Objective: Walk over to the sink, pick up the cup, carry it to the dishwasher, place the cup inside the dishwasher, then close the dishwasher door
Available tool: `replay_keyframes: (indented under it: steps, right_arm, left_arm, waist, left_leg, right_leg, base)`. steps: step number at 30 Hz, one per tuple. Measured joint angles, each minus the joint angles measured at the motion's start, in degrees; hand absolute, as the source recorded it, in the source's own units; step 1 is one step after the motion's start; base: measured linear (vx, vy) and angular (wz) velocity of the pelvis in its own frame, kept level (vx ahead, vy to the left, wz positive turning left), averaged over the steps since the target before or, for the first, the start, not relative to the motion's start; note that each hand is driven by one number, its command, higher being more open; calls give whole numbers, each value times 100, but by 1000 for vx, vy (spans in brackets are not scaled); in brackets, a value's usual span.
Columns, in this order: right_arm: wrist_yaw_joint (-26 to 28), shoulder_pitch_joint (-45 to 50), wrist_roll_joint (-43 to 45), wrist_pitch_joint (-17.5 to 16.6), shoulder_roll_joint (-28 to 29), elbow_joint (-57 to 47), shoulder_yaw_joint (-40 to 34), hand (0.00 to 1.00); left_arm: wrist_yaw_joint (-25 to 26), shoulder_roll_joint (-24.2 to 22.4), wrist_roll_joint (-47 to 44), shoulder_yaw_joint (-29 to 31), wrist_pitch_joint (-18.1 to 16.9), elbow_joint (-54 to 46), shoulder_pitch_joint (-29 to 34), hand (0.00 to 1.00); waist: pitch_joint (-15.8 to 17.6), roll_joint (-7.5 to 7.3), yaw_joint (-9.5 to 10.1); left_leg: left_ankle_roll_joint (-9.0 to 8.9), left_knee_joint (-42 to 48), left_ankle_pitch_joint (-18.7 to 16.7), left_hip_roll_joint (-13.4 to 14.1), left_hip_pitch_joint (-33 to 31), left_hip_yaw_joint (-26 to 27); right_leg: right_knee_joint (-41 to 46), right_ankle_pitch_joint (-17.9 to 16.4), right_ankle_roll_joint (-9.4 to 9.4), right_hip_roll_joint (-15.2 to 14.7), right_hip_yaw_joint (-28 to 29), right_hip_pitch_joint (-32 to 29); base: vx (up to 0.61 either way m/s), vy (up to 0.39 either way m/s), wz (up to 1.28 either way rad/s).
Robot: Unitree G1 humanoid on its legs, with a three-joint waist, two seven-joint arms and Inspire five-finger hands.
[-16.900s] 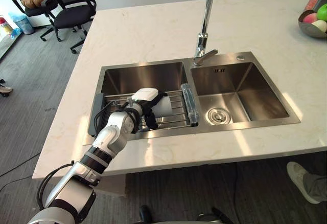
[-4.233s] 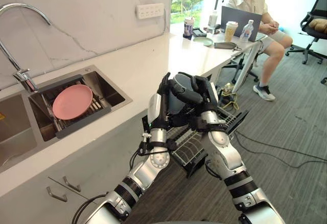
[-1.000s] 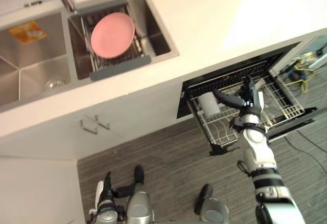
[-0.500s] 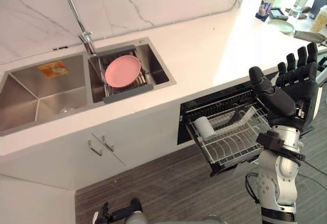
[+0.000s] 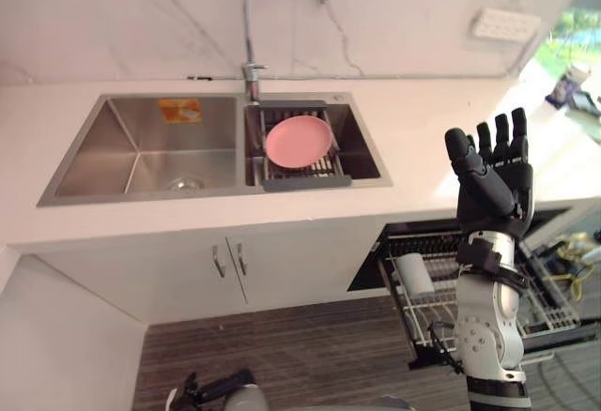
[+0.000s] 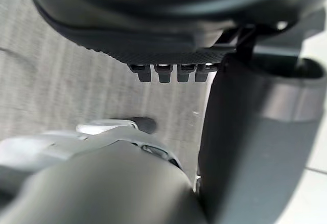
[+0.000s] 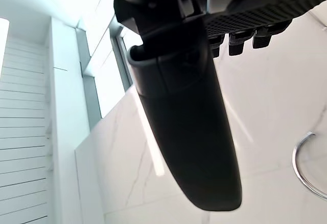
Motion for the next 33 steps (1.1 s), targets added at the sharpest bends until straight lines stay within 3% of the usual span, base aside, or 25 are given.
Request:
replay_keyframes:
  steps: [2,3,4,5,6,9,12,13,22,28,30,33]
  right_arm:
    - [31,1,32,3,0,7,-35,100]
    - [44,24,41,3,-2,-1,-121,100]
    - [53,54,42,2,-3,-6,-191,100]
    - [55,183,55,-5,22,-1,-309,100]
    - [67,274,58,-12,-32,43,-419,100]
    - [46,256,182,-31,-63,59,-642,100]
    - [-35,192,91,-30,-63,69,-736,100]
    - [161,95,22,86,-75,259,-859,100]
    - [161,76,22,121,-86,307,-563,100]
    - [274,22,-262,738,-172,518,1,100]
    - [478,-202,-1039,1049,-336,751,102,100]
    - [704,-379,-2021,1255,-652,795,304,100]
  left_arm:
    - [-26,57,42,-64,119,51,-101,100]
    - [-82,65,149,-72,157,115,-142,100]
    - [-100,79,195,-103,164,134,-142,100]
    - [-163,222,277,-180,161,120,-133,100]
    - [-224,260,393,-192,156,202,-174,100]
    - [-289,142,369,-278,73,171,-102,100]
    - [-479,153,602,-297,22,213,-98,100]
    - [-611,171,771,-625,-82,259,160,100]
    - [-645,157,454,-485,27,402,192,100]
    - [-811,20,-173,190,446,423,188,100]
    - [-876,-32,-525,432,658,413,186,100]
    - [-962,-49,-576,514,767,408,143,100]
  waist:
    - [20,8,-15]
    - [32,4,-56]
    - [33,-17,-89]
    - [10,-258,-104]
    - [-40,-349,-198]
    - [-55,-111,-156]
    - [-40,-86,-178]
    - [-470,0,-310]
    - [-536,-14,-283]
    - [-548,-10,-149]
    - [-544,7,-123]
    - [-530,31,-128]
  left_leg:
    - [7,-66,23,26,4,-128]
    - [-8,21,191,-46,27,-182]
    - [-42,98,339,-113,49,-233]
    - [-131,183,301,-441,131,-329]
    - [-175,255,227,-618,151,-529]
    - [-321,222,238,-447,162,-487]
    - [-401,14,204,-371,481,-425]
    - [-280,-638,404,-641,941,-186]
    - [-266,-635,472,-615,787,-320]
    - [-333,-628,535,-458,706,37]
    - [-366,-625,565,-415,700,146]
    - [-377,-603,563,-393,726,194]
  right_leg:
    - [-655,-81,-37,700,385,-246]
    - [-946,-36,-46,843,638,-276]
    - [-1091,25,-30,829,708,-230]
    - [-1383,261,-29,636,818,-98]
    - [-1429,470,-16,497,731,0]
    - [-1638,481,-77,680,691,91]
    - [-1769,488,-84,794,717,363]
    - [-2091,606,78,591,943,570]
    - [-2363,732,83,615,733,645]
    - [-2779,843,135,621,357,857]
    - [-2824,868,119,637,329,848]
    - [-2854,890,141,655,339,857]
  base:
    - [111,-34,43]
    - [146,-53,56]
    - [127,-79,72]
    - [155,-134,97]
    - [172,-142,91]
    - [222,-113,16]
    - [158,-65,-8]
    - [76,-22,-5]
    - [-1,-5,9]
    - [0,-7,21]
    - [33,-9,7]
    - [41,-8,-9]
